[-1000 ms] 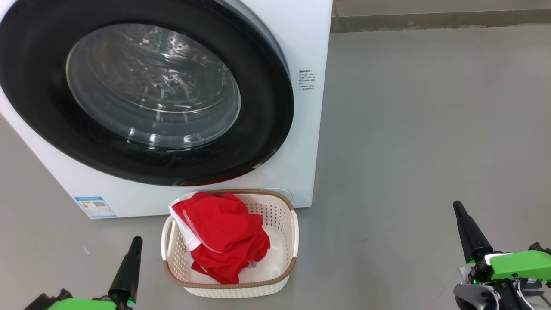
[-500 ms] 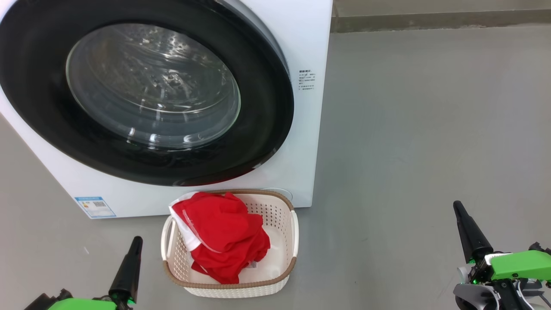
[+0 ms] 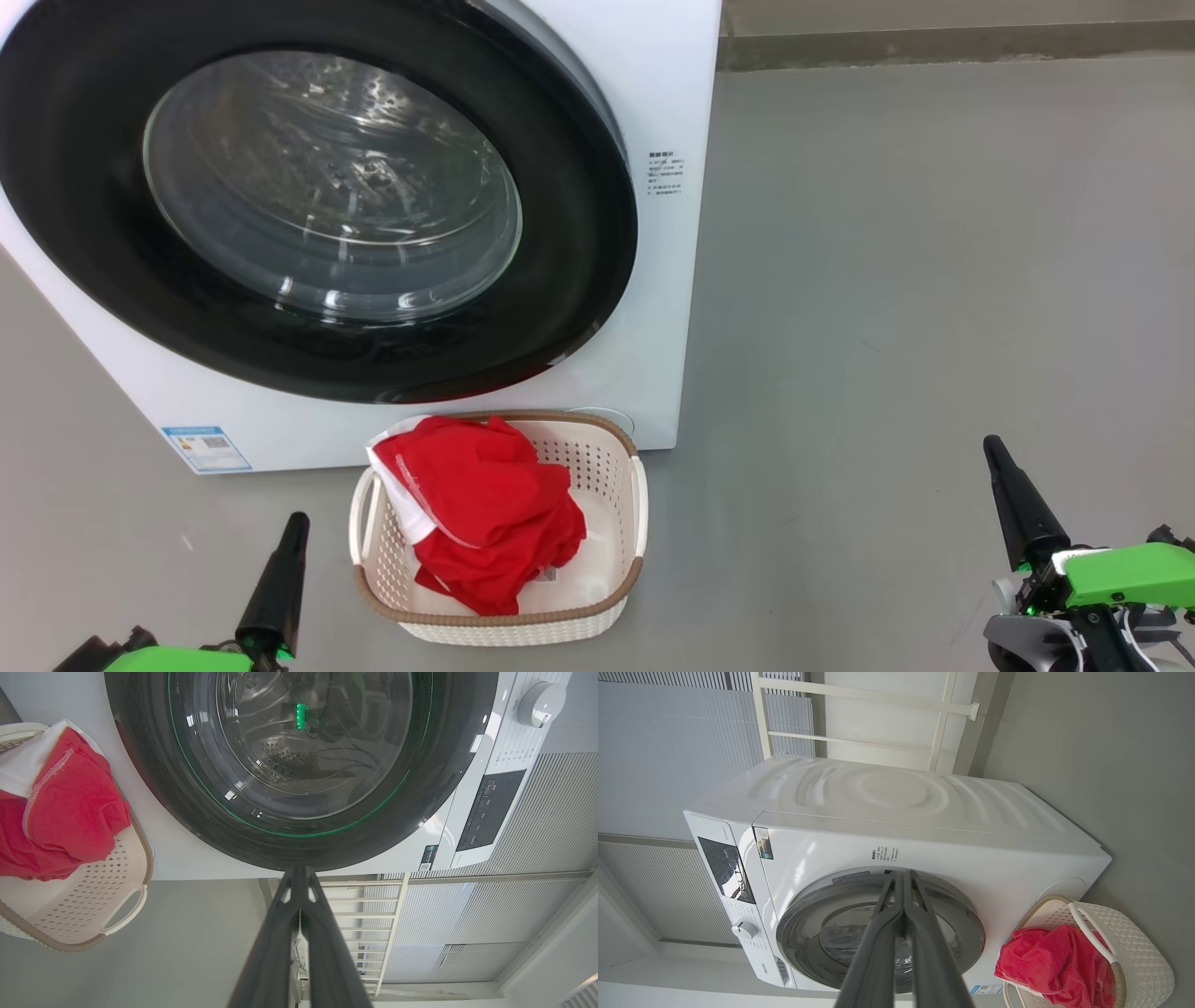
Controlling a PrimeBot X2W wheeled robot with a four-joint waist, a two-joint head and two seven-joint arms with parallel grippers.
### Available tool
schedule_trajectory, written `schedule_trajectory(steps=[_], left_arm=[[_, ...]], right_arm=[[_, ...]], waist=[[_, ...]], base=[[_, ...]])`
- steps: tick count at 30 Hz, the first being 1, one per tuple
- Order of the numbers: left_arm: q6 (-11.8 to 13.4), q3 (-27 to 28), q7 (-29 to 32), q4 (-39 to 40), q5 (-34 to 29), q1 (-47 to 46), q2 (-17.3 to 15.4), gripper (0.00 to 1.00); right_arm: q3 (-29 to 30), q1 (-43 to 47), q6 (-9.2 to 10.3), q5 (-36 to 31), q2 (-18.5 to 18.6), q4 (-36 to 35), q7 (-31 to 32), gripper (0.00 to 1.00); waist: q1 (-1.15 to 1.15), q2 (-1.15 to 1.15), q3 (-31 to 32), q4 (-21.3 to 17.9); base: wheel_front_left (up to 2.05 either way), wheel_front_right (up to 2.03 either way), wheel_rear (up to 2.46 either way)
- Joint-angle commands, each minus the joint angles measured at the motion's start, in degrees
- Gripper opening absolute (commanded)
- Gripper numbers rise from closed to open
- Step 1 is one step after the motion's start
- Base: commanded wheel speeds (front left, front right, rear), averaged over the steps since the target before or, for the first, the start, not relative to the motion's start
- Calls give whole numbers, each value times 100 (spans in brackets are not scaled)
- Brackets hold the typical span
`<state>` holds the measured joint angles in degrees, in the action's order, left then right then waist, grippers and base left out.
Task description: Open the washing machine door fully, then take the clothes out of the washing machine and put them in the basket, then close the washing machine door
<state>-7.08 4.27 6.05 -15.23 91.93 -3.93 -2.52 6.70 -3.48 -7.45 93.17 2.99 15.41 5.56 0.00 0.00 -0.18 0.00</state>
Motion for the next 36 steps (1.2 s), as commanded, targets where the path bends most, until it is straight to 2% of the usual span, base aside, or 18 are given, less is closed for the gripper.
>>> schedule_trajectory(steps=[1, 36], left_arm=[[-41, 209, 31, 119, 37, -224, -51, 0], [-41, 218, 38, 119, 29, -225, -45, 0]], right_arm=[[-98, -263, -3, -34, 49, -143, 27, 0], [-65, -266, -3, -61, 25, -141, 54, 0]], waist=[[0, 0, 0, 0], [0, 0, 0, 0]], base=[[0, 0, 0], [0, 0, 0]])
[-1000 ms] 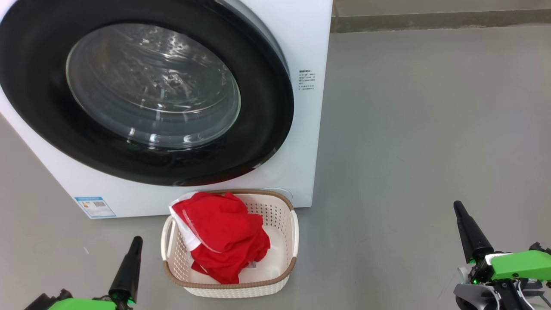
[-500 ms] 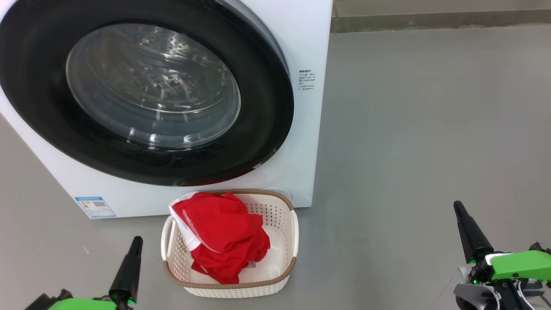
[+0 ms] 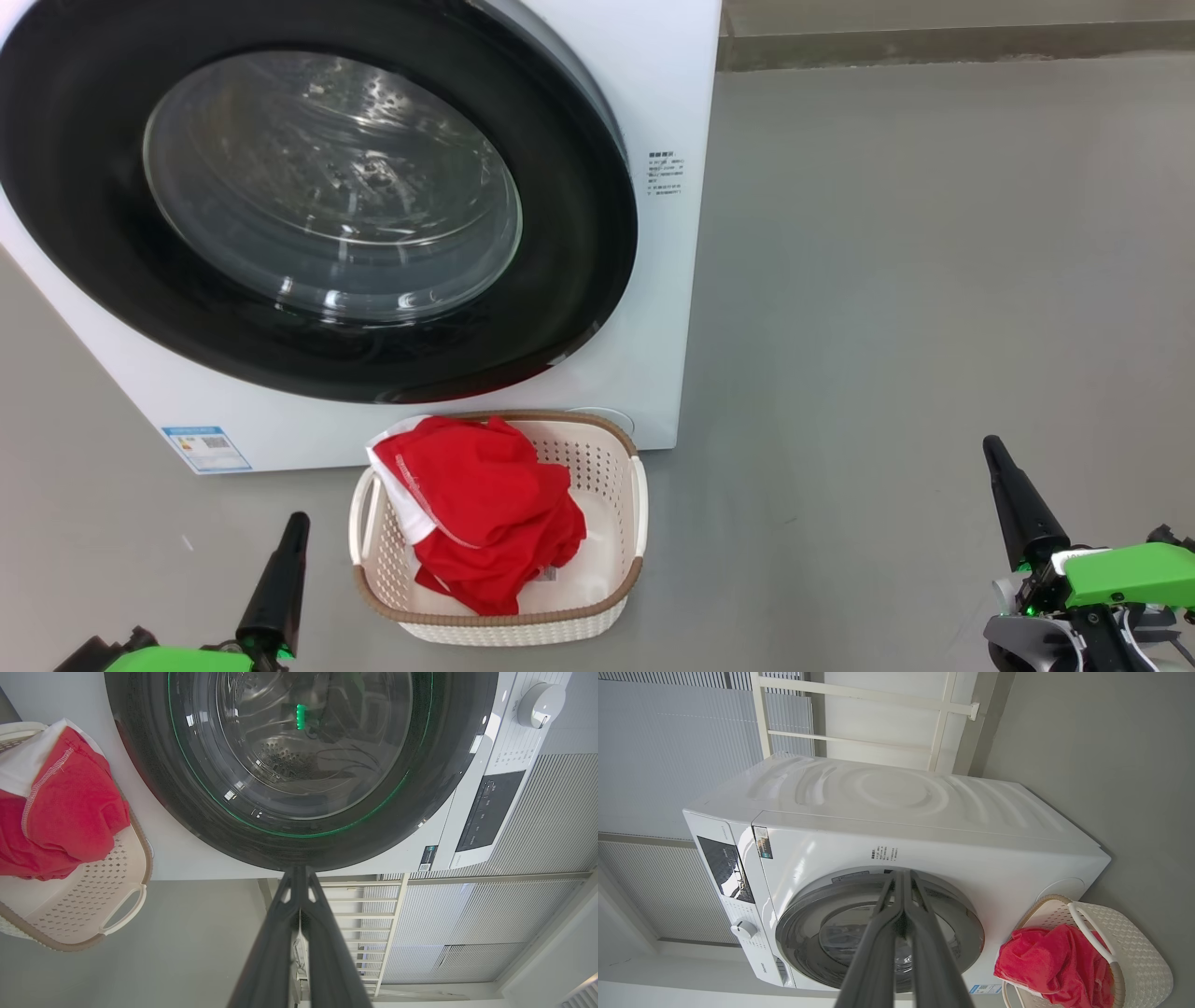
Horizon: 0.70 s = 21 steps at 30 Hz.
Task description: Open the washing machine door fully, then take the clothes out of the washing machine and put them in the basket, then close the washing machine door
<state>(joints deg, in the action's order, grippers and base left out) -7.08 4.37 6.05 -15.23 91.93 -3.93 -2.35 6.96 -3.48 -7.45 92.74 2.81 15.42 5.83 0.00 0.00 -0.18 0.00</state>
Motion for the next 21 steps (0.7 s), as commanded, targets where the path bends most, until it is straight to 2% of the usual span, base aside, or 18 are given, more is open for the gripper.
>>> schedule_trajectory(steps=[1, 21], left_arm=[[-41, 209, 39, 119, 29, -225, -62, 0], [-41, 212, 42, 119, 26, -226, -60, 0]], right_arm=[[-91, -266, -3, -19, 44, -142, 28, 0], [-77, -267, -3, -30, 34, -141, 39, 0]], waist=[[0, 0, 0, 0], [0, 0, 0, 0]], base=[[0, 0, 0], [0, 0, 0]])
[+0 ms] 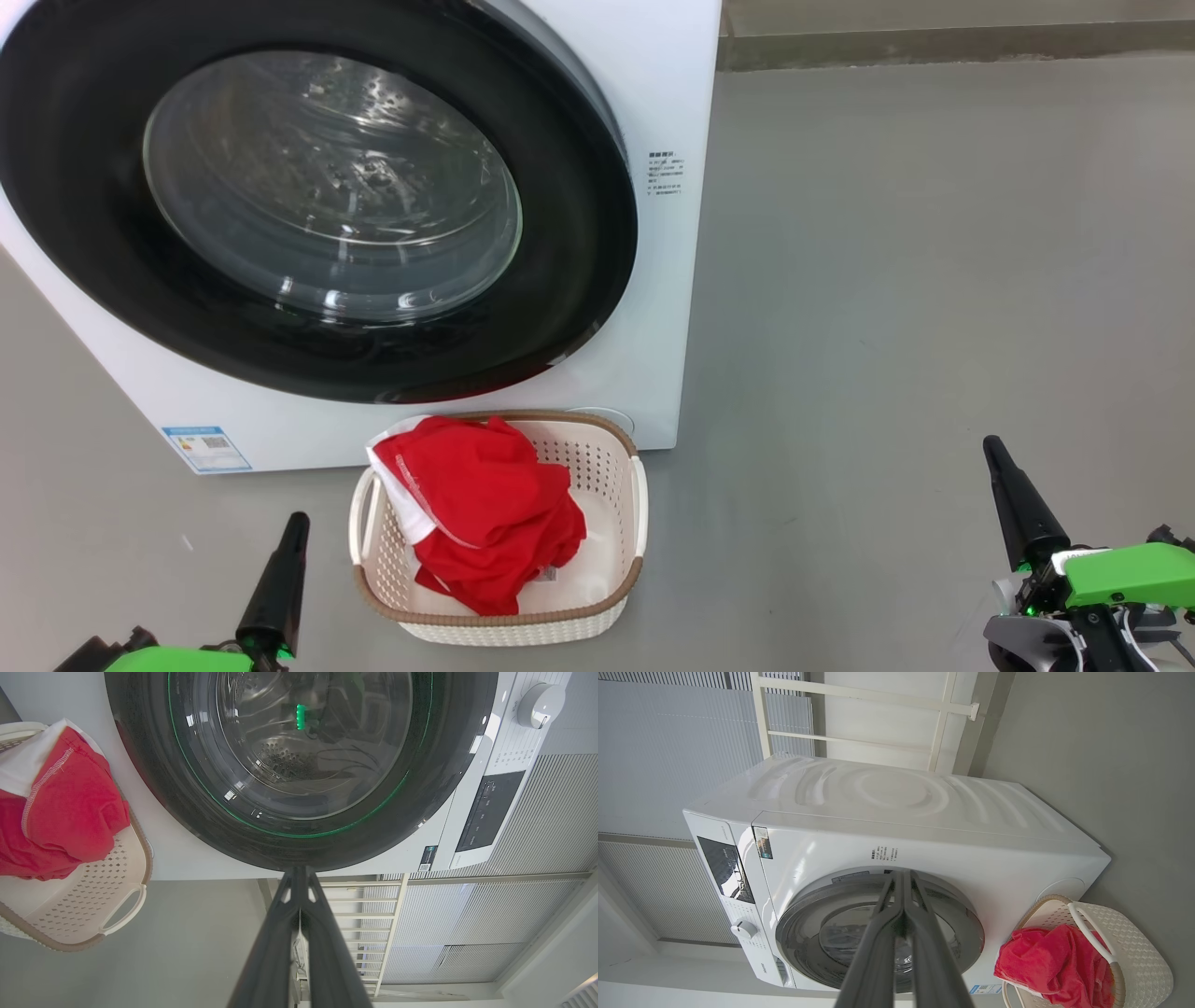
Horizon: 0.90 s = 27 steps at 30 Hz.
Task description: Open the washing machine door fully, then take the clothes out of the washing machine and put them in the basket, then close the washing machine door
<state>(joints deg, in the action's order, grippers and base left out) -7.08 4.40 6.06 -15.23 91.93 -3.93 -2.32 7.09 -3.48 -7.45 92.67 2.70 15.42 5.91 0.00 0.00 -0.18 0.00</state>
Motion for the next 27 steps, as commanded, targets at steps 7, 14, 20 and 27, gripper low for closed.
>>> schedule_trajectory(steps=[7, 14, 20, 27], left_arm=[[-41, 210, 41, 119, 25, -226, -61, 0], [-41, 211, 42, 119, 24, -226, -61, 0], [-41, 212, 43, 119, 24, -226, -60, 0], [-41, 213, 43, 119, 23, -226, -60, 0]], right_arm=[[-87, -267, -3, -26, 43, -141, 34, 0], [-83, -268, -3, -29, 40, -141, 38, 0], [-80, -268, -3, -31, 38, -141, 40, 0], [-77, -268, -3, -34, 36, -141, 42, 0]], waist=[[0, 0, 0, 0], [0, 0, 0, 0], [0, 0, 0, 0], [0, 0, 0, 0]], base=[[0, 0, 0], [0, 0, 0], [0, 0, 0], [0, 0, 0]])
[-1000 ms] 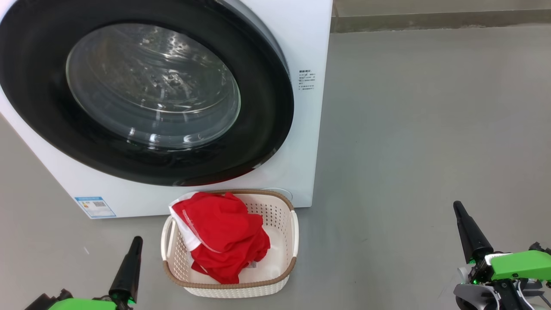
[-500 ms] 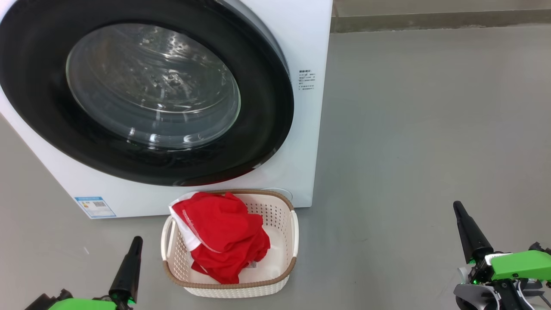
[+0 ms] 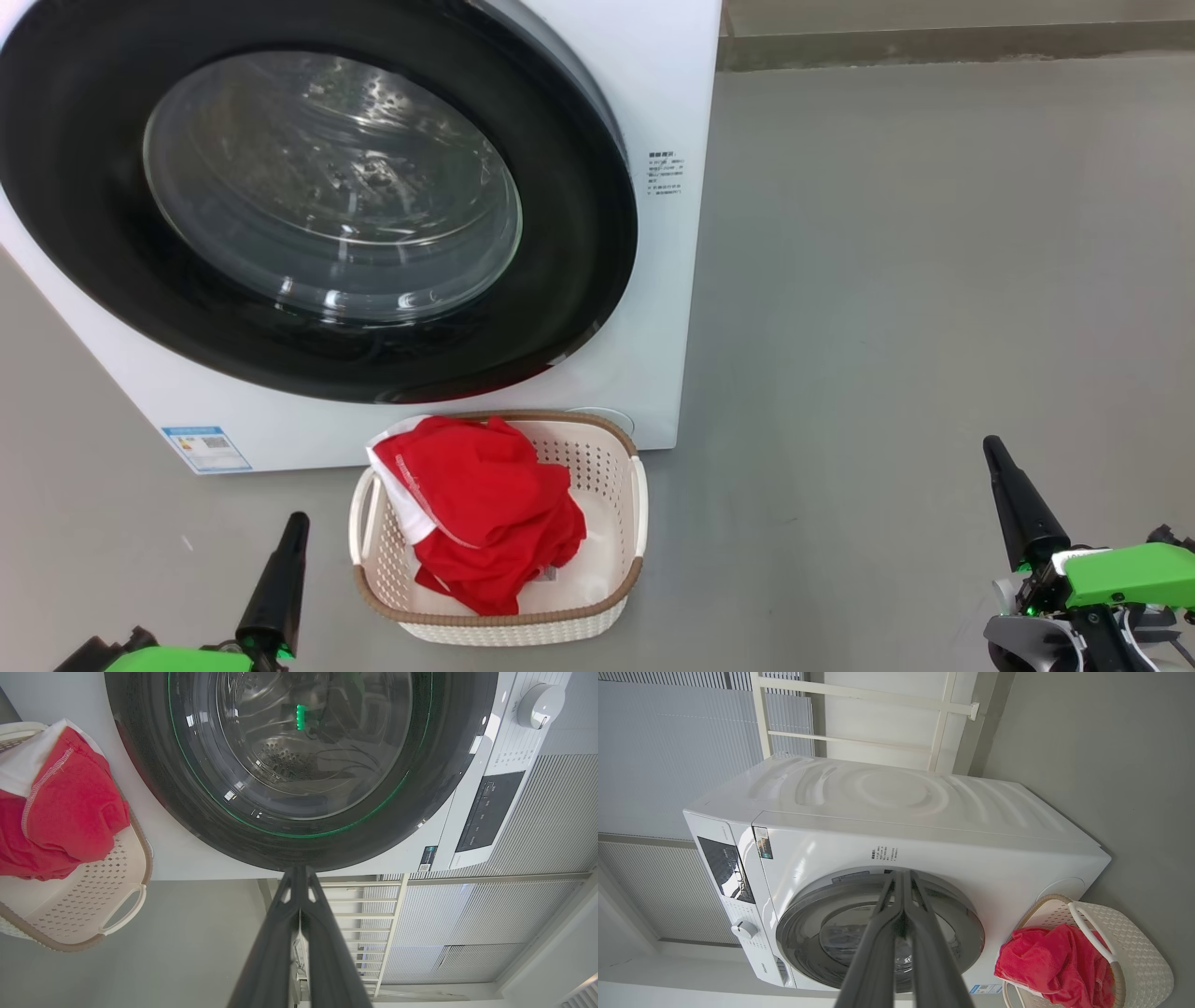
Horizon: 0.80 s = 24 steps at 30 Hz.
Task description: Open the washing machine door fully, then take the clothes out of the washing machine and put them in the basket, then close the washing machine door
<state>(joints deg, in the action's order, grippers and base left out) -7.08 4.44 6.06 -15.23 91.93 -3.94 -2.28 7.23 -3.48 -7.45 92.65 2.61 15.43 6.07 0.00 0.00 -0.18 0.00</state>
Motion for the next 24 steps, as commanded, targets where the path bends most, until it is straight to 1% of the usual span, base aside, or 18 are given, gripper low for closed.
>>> schedule_trajectory(steps=[1, 24], left_arm=[[-41, 208, 43, 119, 23, -225, -64, 0], [-41, 210, 45, 119, 21, -226, -63, 0]], right_arm=[[-91, -268, -3, -33, 44, -142, 26, 0], [-83, -269, -3, -39, 39, -141, 32, 0]], waist=[[0, 0, 0, 0], [0, 0, 0, 0]], base=[[0, 0, 0], [0, 0, 0]])
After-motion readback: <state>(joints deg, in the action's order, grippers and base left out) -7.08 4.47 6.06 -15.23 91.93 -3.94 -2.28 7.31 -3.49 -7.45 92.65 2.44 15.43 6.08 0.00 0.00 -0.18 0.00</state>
